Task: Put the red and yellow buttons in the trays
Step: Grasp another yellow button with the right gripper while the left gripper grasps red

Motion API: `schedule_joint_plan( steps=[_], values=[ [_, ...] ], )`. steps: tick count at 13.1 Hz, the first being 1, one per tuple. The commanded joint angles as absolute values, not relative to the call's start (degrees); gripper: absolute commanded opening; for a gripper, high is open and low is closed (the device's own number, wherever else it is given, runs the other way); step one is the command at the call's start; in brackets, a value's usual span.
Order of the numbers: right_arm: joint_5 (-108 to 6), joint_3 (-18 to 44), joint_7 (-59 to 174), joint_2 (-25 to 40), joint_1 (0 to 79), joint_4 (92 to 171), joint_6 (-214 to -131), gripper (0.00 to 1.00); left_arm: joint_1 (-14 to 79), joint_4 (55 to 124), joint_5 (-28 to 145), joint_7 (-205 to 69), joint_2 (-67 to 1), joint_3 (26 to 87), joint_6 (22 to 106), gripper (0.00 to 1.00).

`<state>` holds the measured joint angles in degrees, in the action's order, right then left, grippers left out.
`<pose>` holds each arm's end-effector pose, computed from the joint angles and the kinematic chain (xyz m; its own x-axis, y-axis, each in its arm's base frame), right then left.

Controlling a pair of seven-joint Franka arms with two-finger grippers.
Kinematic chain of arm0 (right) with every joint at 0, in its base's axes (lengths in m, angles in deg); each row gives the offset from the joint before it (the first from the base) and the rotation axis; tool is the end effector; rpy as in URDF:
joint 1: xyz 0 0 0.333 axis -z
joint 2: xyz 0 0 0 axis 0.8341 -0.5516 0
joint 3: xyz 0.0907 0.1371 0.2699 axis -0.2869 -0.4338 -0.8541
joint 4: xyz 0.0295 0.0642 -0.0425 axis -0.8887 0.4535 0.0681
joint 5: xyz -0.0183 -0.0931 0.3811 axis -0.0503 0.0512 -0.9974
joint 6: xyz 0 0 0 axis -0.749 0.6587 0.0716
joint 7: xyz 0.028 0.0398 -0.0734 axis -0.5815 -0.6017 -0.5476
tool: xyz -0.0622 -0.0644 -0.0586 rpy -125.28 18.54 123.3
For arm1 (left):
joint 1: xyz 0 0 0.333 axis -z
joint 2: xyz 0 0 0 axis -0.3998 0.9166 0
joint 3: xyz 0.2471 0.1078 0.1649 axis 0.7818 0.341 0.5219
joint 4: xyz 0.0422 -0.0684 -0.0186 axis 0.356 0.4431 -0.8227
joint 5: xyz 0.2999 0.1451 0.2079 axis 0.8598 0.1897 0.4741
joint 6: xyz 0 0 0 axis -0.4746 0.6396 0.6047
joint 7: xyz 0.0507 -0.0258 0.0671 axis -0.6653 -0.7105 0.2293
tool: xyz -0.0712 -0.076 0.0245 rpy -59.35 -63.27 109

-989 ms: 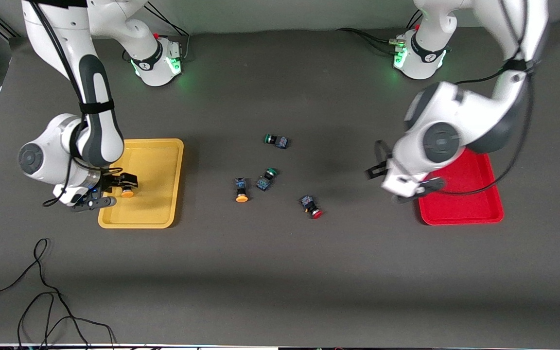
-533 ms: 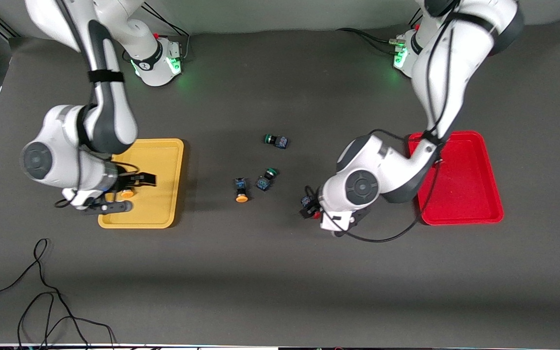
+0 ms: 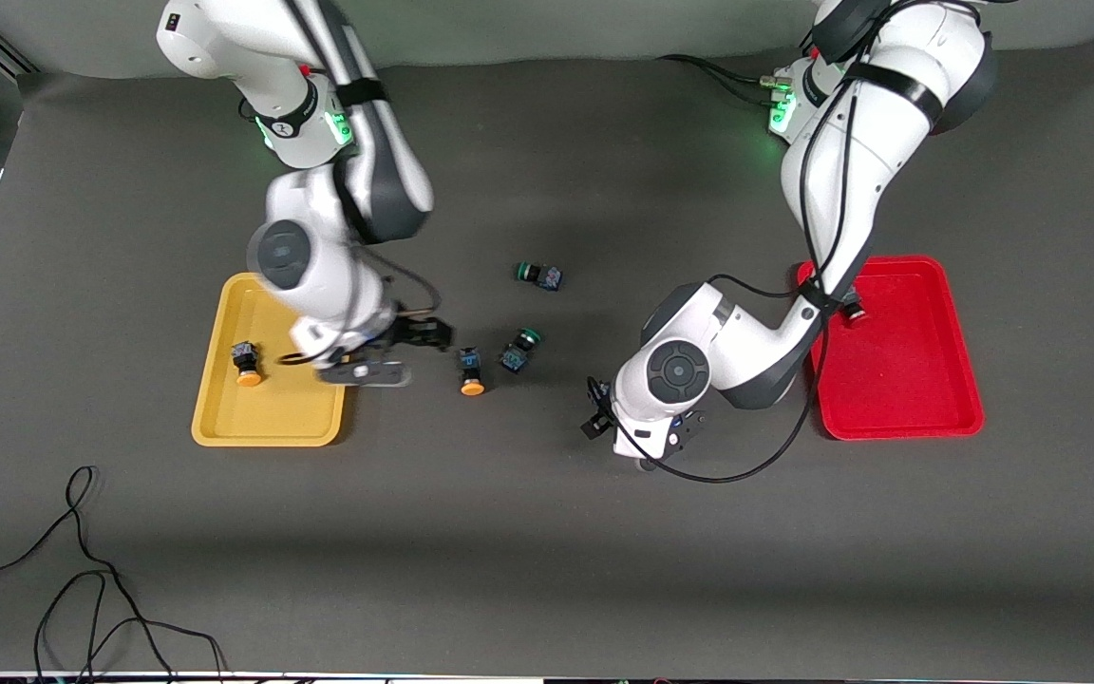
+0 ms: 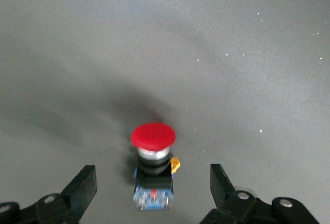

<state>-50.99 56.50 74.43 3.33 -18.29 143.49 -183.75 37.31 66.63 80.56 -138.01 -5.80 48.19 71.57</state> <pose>0.5293 0.3106 0.3058 0.9951 -0.0878 -0.0446 -0.0932 -0.9863 -0.1362 0.6163 -0.4074 0.2101 0.7812 0.6011 -0.1684 0.6159 -0.7862 0.0508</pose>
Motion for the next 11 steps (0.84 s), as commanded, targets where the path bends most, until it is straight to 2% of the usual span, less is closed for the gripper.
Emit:
schedule_joint_plan(
  steps=[1, 2, 3, 8, 9, 10, 11],
  values=[
    [-59.14, 56.31, 74.19, -4.58, -20.9, 142.81, -190.65, 1.0, 38.16, 67.99, 82.68, -138.83, -5.19, 49.65, 74.26, 0.72],
    [-60.65, 54.57, 73.31, -6.09, -20.64, 142.73, -192.77, 1.0, 38.16, 67.99, 82.59, -138.83, -5.19, 49.65, 74.26, 0.34],
    [-61.36, 53.24, 73.3, -7.58, -20.03, 142.64, -195.14, 1.0, 38.16, 67.99, 82.59, -138.83, -5.1, 49.65, 74.26, 0.0],
    [-65.23, 51.47, 71.55, -12.87, -19.68, 142.2, -198.06, 1.0, 37.37, 67.64, 82.33, -138.4, -6.24, 49.57, 72.34, 0.0],
    [-65.76, 50.95, 71.19, -13.13, -18.98, 142.2, -198.24, 0.92, 36.5, 67.55, 82.16, -137.26, -7.29, 49.3, 68.85, 0.0],
    [-65.85, 49.99, 71.19, -13.13, -18.62, 142.2, -198.41, 0.74, 35.36, 67.03, 81.98, -134.9, -8.51, 48.78, 64.46, 0.0],
    [-65.85, 49.63, 71.19, -13.13, -18.1, 141.68, -198.24, 0.46, 33.69, 67.02, 81.8, -132.18, -10.27, 47.99, 60.41, 0.0]
  ],
)
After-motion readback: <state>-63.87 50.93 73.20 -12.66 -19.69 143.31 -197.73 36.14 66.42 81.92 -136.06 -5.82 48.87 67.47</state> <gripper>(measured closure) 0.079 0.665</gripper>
